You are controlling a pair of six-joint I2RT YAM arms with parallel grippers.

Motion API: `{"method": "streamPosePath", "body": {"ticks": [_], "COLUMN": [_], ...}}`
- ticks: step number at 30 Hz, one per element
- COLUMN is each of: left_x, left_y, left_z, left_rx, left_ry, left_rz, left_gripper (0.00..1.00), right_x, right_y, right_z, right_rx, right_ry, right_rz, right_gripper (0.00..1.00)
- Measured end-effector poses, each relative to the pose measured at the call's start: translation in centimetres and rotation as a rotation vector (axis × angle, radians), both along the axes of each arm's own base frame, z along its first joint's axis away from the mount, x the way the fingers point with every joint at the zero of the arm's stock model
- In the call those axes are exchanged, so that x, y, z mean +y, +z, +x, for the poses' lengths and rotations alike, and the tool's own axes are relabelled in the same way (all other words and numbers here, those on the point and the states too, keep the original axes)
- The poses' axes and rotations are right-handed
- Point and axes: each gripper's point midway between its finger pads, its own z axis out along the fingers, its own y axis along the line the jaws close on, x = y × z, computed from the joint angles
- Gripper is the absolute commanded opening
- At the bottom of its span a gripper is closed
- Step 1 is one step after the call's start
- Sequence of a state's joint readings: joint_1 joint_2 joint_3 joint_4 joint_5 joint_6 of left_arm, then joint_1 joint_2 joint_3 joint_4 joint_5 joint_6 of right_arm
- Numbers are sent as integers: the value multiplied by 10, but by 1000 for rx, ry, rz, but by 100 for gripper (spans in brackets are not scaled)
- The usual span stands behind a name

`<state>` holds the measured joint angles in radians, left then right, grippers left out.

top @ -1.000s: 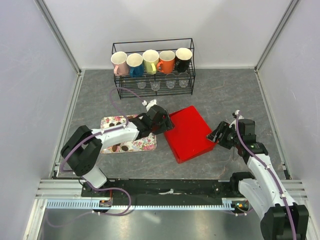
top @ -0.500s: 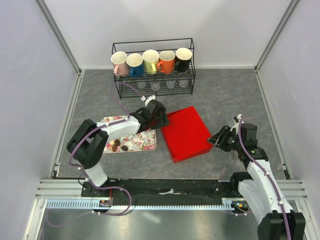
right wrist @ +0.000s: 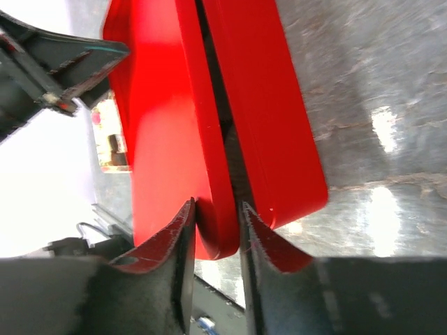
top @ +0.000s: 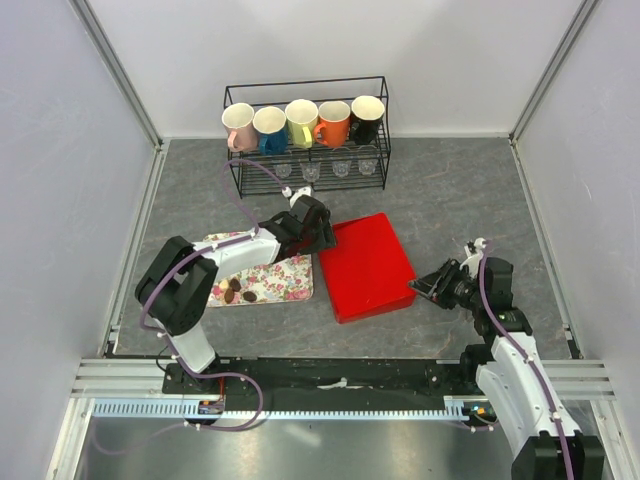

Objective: Pack the chocolate
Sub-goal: Pick up the box lid from the packing box.

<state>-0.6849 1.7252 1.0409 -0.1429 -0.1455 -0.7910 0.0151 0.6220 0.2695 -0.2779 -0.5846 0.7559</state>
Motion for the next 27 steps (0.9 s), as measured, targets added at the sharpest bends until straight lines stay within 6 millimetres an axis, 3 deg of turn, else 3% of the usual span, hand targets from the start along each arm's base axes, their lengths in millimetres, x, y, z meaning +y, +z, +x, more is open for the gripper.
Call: {"method": "streamPosePath", "body": {"ticks": [6, 10, 17, 21, 22, 24, 27], "left_x": [1, 3, 8, 13, 18, 21, 29], "left_y": [1, 14, 85, 127, 150, 162, 162], "left_z": [1, 1, 2, -1, -7, -12, -25], "left_rx": [-1, -22, -149, -229, -274, -296, -293], "left_ry": [2, 6, 21, 28, 33, 38, 53], "left_rz": [0, -16, -111, -178, -217, -248, -280], "left_gripper": [69, 70, 70, 70, 70, 70, 70], "right_x": [6, 9, 14, 16, 18, 19, 21], "right_y": [7, 13, 35, 67, 89, 102, 116], "right_z": [-1, -1, 6, 17, 25, 28, 31], "right_rx": [-13, -21, -49, -120, -178, -211, -243], "right_ry": [5, 8, 3, 8, 12, 16, 20], "right_rz": [66, 92, 158, 194, 215, 233, 272], "right_gripper": [11, 2, 0, 0, 0, 0, 0]}}
